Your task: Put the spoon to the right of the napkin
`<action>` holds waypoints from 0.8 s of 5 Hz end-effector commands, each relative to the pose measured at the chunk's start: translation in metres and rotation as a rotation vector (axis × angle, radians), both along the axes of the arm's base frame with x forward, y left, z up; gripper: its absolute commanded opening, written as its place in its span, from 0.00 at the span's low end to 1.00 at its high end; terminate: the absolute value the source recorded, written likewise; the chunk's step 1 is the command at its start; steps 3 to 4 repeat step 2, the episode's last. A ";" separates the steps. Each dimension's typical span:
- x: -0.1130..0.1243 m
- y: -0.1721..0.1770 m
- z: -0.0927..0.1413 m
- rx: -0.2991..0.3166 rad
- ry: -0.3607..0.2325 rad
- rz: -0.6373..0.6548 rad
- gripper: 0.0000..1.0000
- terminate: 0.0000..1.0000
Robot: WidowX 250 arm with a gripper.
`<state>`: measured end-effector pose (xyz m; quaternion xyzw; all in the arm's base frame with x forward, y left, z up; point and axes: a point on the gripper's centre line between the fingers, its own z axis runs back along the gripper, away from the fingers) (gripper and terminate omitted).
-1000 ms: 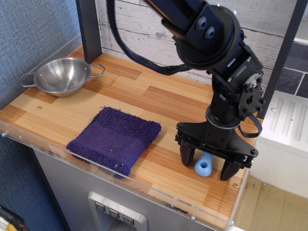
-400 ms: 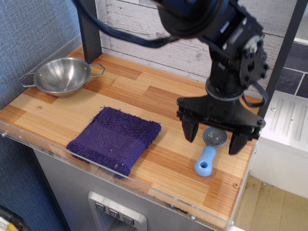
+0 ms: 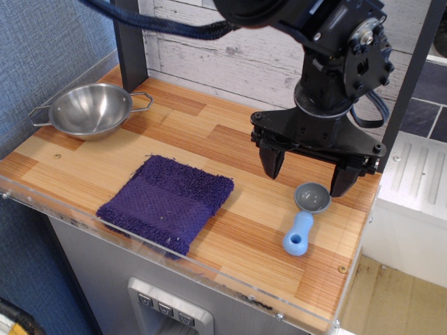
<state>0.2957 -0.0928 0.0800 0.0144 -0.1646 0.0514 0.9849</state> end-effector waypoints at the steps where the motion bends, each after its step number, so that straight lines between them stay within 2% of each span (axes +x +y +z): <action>1: -0.002 -0.003 0.013 -0.014 -0.041 -0.010 1.00 0.00; 2: -0.002 -0.003 0.013 -0.014 -0.041 -0.010 1.00 1.00; 4: -0.002 -0.003 0.013 -0.014 -0.041 -0.010 1.00 1.00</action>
